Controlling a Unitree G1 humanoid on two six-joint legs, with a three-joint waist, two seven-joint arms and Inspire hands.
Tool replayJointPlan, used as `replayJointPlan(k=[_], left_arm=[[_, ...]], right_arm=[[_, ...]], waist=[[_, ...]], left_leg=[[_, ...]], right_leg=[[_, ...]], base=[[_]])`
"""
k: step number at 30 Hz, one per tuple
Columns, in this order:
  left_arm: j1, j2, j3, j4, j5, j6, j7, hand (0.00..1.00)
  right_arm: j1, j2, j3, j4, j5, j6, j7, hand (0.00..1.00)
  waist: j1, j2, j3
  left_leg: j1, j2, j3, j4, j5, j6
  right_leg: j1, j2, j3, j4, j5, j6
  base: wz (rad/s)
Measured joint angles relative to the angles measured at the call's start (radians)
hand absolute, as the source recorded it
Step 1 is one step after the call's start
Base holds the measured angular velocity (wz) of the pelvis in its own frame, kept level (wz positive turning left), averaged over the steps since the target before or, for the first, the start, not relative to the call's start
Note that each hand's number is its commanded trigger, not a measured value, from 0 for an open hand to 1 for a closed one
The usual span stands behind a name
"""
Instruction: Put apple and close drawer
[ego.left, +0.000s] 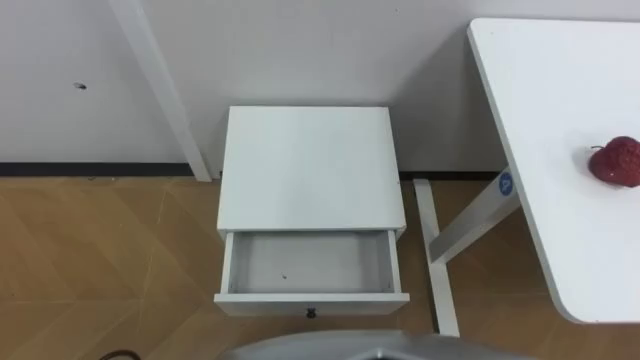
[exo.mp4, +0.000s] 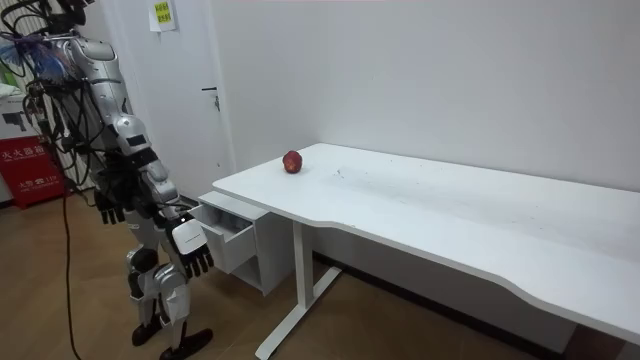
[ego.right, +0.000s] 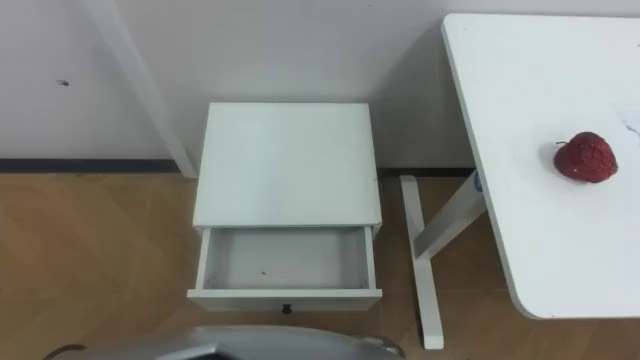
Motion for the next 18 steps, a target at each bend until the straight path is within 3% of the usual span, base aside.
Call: replayJointPlan(k=[4,5,6,7,10,12,15,18], left_arm=[[-0.004,0.0,0.0,0.0,0.0,0.0,0.002,0.0],[-0.008,0.0,0.0,0.0,0.0,0.0,0.006,0.0],[-0.008,0.0,0.0,-0.001,0.001,0.0,0.009,0.0],[-0.009,0.0,0.0,-0.001,0.001,0.0,0.01,0.0],[-0.009,0.0,0.009,0.0,-0.009,-0.002,0.024,0.0],[-0.001,-0.001,0.056,-0.009,-0.006,-0.004,0.028,0.0],[0.014,0.001,0.107,-0.01,-0.007,-0.021,0.034,0.0],[0.027,0.005,0.152,-0.014,-0.008,-0.054,0.048,0.0]], right_arm=[[-0.001,0.0,0.0,0.0,0.014,-0.003,-0.008,0.0],[-0.002,0.0,0.001,0.0,0.043,-0.003,-0.018,0.0],[-0.004,0.0,0.0,0.0,0.083,-0.004,-0.025,0.0],[-0.005,0.001,0.0,0.0,0.119,-0.005,-0.031,0.0],[0.002,0.007,-0.063,0.002,0.393,-0.024,-0.062,0.0],[0.017,0.008,-0.167,-0.001,0.637,-0.029,-0.077,0.0],[0.026,0.008,-0.283,-0.034,0.855,-0.038,-0.102,0.0],[0.062,0.007,-0.438,-0.135,1.238,-0.082,-0.147,0.0]], waist=[[0.001,0.001,-0.0006],[0.002,0.007,-0.005],[0.002,0.001,-0.0021],[0.001,0.006,-0.0041],[-0.001,0.009,-0.0051],[-0.014,0.005,0.001],[-0.037,0.01,0.0015],[-0.067,0.016,-0.0001]], left_leg=[[0.0,0.0,0.0,0.0,0.0,0.0],[0.0,0.0,0.003,0.0,0.0,0.0],[0.0,0.001,0.006,0.0,0.0,0.0],[0.0,0.001,0.006,0.0,0.0,0.0],[0.006,0.003,0.012,-0.001,0.0,0.0],[0.014,0.004,0.013,-0.004,-0.001,-0.002],[0.018,0.005,0.019,-0.01,-0.001,-0.002],[0.021,0.005,0.032,-0.013,-0.001,-0.002]], right_leg=[[0.0,0.0,0.0,0.0,0.0,0.0],[-0.003,0.0,0.001,0.0,0.0,0.0],[-0.005,0.001,0.002,0.001,0.0,0.0],[-0.004,0.001,0.003,0.0,0.0,0.0],[0.008,0.002,0.003,-0.003,0.0,-0.001],[0.012,0.003,0.01,-0.004,0.0,0.0],[0.012,0.003,0.012,-0.002,0.0,-0.001],[0.006,0.004,0.016,-0.001,-0.001,-0.002]], base=[[0.0],[-0.05],[-0.05],[-0.04],[-0.01],[-0.04],[-0.06],[-0.11]])
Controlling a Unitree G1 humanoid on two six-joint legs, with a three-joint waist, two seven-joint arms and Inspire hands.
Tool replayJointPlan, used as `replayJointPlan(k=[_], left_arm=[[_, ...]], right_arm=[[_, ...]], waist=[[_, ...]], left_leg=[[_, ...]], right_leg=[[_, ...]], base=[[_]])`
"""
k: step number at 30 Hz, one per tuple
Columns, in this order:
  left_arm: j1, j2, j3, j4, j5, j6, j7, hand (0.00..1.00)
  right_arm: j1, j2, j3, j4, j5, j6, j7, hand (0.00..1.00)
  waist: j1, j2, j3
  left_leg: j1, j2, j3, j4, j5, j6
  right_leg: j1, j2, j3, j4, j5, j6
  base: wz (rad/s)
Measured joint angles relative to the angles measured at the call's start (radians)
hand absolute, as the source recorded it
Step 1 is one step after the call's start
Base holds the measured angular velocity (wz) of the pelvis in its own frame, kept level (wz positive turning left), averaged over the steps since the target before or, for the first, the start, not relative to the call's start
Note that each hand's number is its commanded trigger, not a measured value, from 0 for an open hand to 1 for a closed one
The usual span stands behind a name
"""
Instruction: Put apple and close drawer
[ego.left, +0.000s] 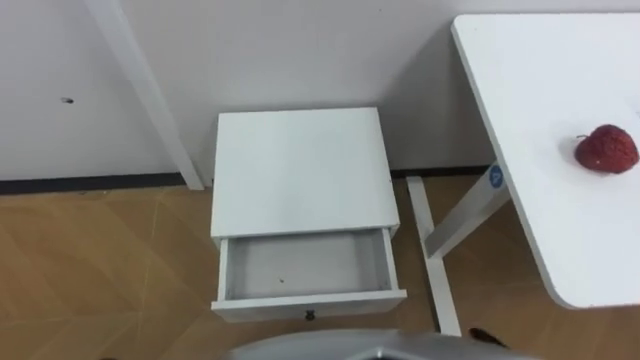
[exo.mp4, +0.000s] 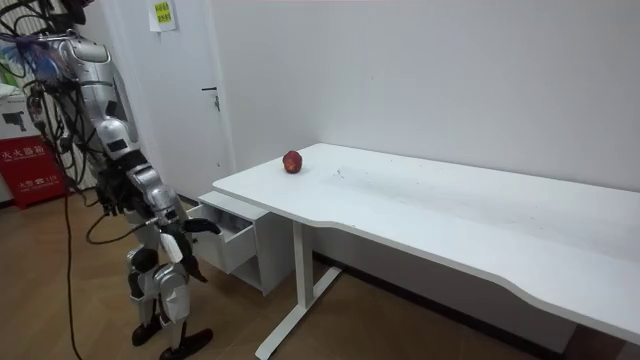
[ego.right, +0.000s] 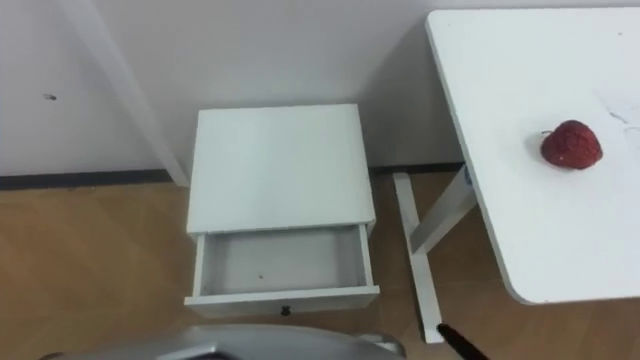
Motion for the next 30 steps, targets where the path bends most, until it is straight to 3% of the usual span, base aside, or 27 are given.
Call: replayJointPlan(k=[3,9,17,21,24,30], left_arm=[[0.003,0.009,0.023,-0.002,-0.002,-0.027,0.0,0.0],[0.01,0.033,0.027,-0.02,-0.02,-0.04,0.002,0.0],[0.021,0.037,0.027,-0.075,-0.018,-0.035,-0.002,0.0],[0.037,0.038,0.027,-0.134,-0.017,-0.036,-0.003,0.0],[0.044,0.038,0.027,-0.158,-0.019,-0.04,-0.002,0.0],[0.048,0.033,-0.004,-0.161,-0.012,-0.048,-0.003,0.0]], right_arm=[[-0.024,-0.006,-0.093,-0.019,0.172,-0.047,-0.034,0.0],[-0.037,-0.013,-0.178,-0.104,0.349,-0.08,-0.125,0.0],[-0.07,-0.03,-0.23,-0.313,0.359,-0.152,-0.347,0.0],[-0.072,-0.054,-0.247,-0.449,0.32,-0.159,-0.439,0.0],[-0.072,-0.079,-0.25,-0.6,0.224,-0.189,-0.528,0.0],[-0.069,-0.105,-0.244,-0.906,-0.148,-0.239,-0.712,0.0]], waist=[[-0.017,-0.009,-0.0003],[-0.038,-0.035,-0.0033],[-0.049,-0.046,-0.0065],[-0.057,-0.046,-0.0047],[-0.071,-0.039,-0.006],[-0.067,-0.019,-0.0063]], left_leg=[[-0.001,0.001,0.013,0.0,0.0,0.0],[-0.004,0.0,0.025,-0.004,-0.001,-0.001],[-0.029,0.002,0.042,-0.007,0.0,-0.001],[-0.029,0.001,0.044,-0.009,0.0,-0.001],[-0.039,0.001,0.041,-0.011,0.0,0.0],[-0.058,0.001,0.044,-0.009,0.0,-0.002]], right_leg=[[-0.006,0.001,0.012,0.003,-0.002,-0.004],[-0.019,0.001,0.023,0.004,-0.004,-0.006],[-0.054,0.002,0.023,0.019,-0.004,-0.006],[-0.056,0.002,0.027,0.019,-0.004,-0.006],[-0.066,0.002,0.026,0.018,-0.004,-0.006],[-0.088,0.006,0.032,0.019,-0.004,-0.006]], base=[[-0.12],[-0.07],[-0.04],[0.0],[0.0],[-0.02]])
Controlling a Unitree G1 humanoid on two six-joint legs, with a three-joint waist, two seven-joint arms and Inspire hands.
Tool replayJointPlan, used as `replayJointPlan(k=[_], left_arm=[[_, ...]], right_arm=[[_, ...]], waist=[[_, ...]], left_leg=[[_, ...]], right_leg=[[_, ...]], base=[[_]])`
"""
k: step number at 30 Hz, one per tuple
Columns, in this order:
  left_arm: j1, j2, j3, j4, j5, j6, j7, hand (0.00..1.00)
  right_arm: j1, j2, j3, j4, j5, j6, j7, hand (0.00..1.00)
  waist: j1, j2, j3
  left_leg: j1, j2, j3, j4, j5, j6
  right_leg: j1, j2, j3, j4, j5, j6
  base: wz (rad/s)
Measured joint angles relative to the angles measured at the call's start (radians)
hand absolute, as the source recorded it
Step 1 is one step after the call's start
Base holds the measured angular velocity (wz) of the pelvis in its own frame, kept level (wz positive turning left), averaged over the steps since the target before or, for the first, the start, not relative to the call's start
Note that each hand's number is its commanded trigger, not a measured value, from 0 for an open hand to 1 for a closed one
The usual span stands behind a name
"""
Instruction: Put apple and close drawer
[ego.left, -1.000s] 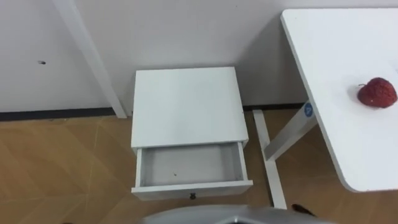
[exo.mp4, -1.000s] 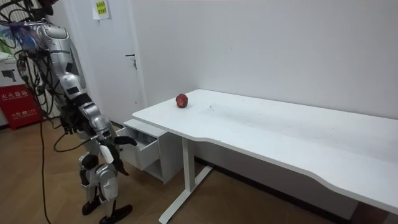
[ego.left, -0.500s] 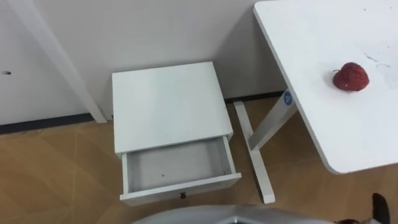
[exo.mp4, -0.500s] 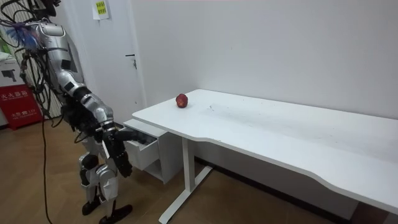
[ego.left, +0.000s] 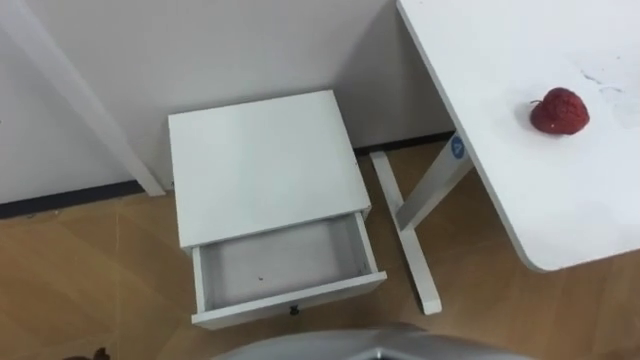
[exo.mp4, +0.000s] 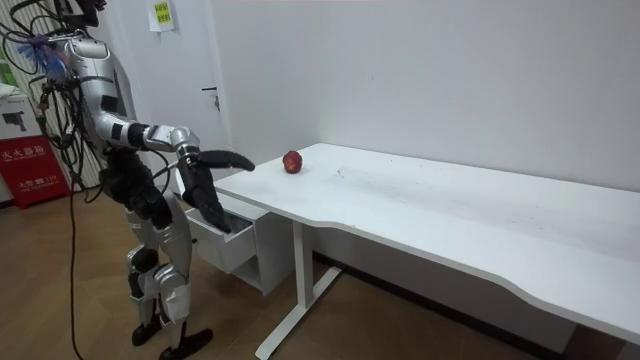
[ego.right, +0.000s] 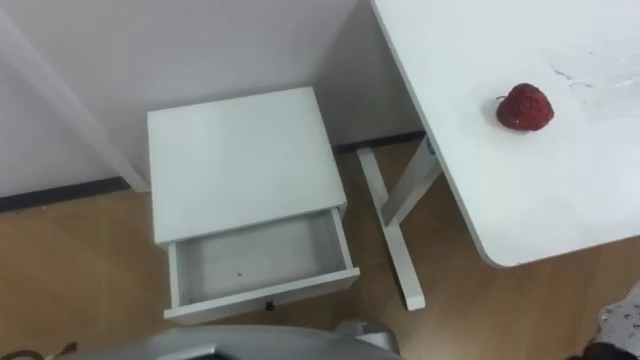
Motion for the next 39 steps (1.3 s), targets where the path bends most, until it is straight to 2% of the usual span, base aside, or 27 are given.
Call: replayJointPlan(k=[4,6,9,12,14,16,17,20,28,30,33,34,37,39], left_arm=[[-0.001,0.002,-0.025,0.001,-0.006,-0.015,0.006,0.0],[-0.003,0.001,-0.043,0.002,-0.007,-0.022,0.003,0.0],[-0.022,0.0,-0.043,0.008,-0.007,-0.029,-0.003,0.0],[-0.022,0.0,-0.043,0.02,-0.007,-0.03,-0.009,0.0],[-0.022,0.005,-0.059,0.019,-0.007,-0.031,-0.009,0.0],[-0.023,0.005,-0.065,0.019,-0.007,-0.038,-0.009,0.0],[-0.023,0.005,-0.069,0.021,-0.008,-0.04,-0.008,0.0],[-0.022,0.006,-0.081,0.02,-0.008,-0.04,-0.008,0.0],[-0.02,0.013,-0.077,0.02,0.002,-0.055,-0.02,0.0],[-0.02,0.021,-0.078,0.02,0.002,-0.055,-0.037,0.0],[-0.019,0.028,-0.078,0.02,0.001,-0.055,-0.047,0.0],[-0.015,0.032,-0.079,0.02,0.001,-0.055,-0.048,0.0],[-0.001,0.04,-0.079,0.021,0.0,-0.05,-0.049,0.0],[0.009,0.04,-0.08,0.021,0.0,-0.046,-0.05,0.0]], right_arm=[[-0.008,-0.039,0.043,-0.038,-0.154,-0.016,-0.04,0.0],[-0.014,-0.052,0.065,-0.039,-0.21,-0.016,-0.042,0.0],[-0.032,-0.057,0.075,-0.039,-0.34,-0.012,-0.041,0.0],[-0.037,-0.076,0.116,-0.039,-0.393,-0.012,-0.018,0.0],[-0.036,-0.092,0.16,-0.036,-0.411,-0.011,0.015,0.0],[-0.037,-0.1,0.196,-0.012,-0.454,-0.01,0.062,0.0],[-0.037,-0.102,0.216,-0.005,-0.471,0.001,0.095,0.0],[-0.052,-0.106,0.247,-0.005,-0.471,0.024,0.181,0.0],[-0.062,-0.131,0.292,-0.005,-0.564,0.026,0.348,0.0],[-0.062,-0.137,0.298,-0.005,-0.598,0.044,0.407,0.0],[-0.063,-0.147,0.308,0.02,-0.625,0.046,0.448,0.0],[-0.063,-0.158,0.324,0.032,-0.625,0.059,0.459,0.0],[-0.065,-0.174,0.358,0.038,-0.63,0.088,0.496,0.0],[-0.075,-0.181,0.374,0.064,-0.656,0.09,0.525,0.0]], waist=[[0.004,0.003,-0.0025],[0.007,0.001,-0.0012],[0.029,-0.01,0.005],[0.033,-0.013,0.0057],[0.05,-0.02,0.0097],[0.053,-0.024,0.0092],[0.057,-0.034,0.0119],[0.062,-0.041,0.0145],[0.086,-0.056,0.0089],[0.094,-0.058,0.008],[0.107,-0.058,0.008],[0.11,-0.058,0.008],[0.112,-0.055,0.0086],[0.111,-0.053,0.0087]], left_leg=[[-0.011,-0.002,-0.002,0.002,0.001,-0.001],[-0.013,0.0,-0.006,0.001,0.001,-0.001],[-0.015,0.002,-0.01,-0.001,0.002,-0.002],[-0.015,0.003,-0.012,0.0,0.002,-0.002],[-0.014,0.004,-0.01,0.003,0.002,-0.002],[-0.014,0.004,-0.008,0.004,0.002,-0.002],[-0.014,0.004,-0.008,0.004,0.002,-0.002],[-0.015,0.005,-0.009,0.004,0.002,-0.002],[-0.015,0.006,-0.01,0.001,0.002,-0.002],[-0.014,0.006,-0.01,0.002,0.002,-0.002],[-0.01,0.006,-0.012,0.002,0.002,-0.002],[-0.007,0.006,-0.012,0.002,0.002,-0.002],[-0.006,0.006,-0.014,0.003,0.002,-0.002],[-0.003,0.006,-0.015,0.002,0.002,-0.002]], right_leg=[[-0.009,0.0,-0.005,0.0,0.001,-0.001],[-0.01,-0.001,-0.012,0.0,0.001,-0.001],[-0.012,-0.001,-0.017,0.0,0.001,-0.001],[-0.011,-0.002,-0.024,0.0,0.001,-0.001],[-0.011,-0.001,-0.025,-0.001,0.001,-0.001],[-0.011,-0.002,-0.032,-0.001,0.001,-0.001],[-0.01,-0.002,-0.033,-0.001,0.001,-0.001],[-0.011,-0.004,-0.038,-0.001,0.0,-0.001],[-0.01,-0.004,-0.048,-0.002,0.0,-0.001],[-0.009,-0.004,-0.05,-0.003,0.0,-0.001],[-0.004,-0.004,-0.052,-0.004,0.0,-0.001],[-0.002,-0.004,-0.052,-0.004,0.0,-0.001],[0.0,-0.005,-0.059,-0.005,0.0,-0.001],[0.006,-0.006,-0.064,-0.009,0.0,-0.001]], base=[[0.01],[0.04],[0.01],[0.01],[0.0],[0.02],[0.03],[0.01],[0.0],[0.0],[0.0],[0.0],[0.0],[0.0]])
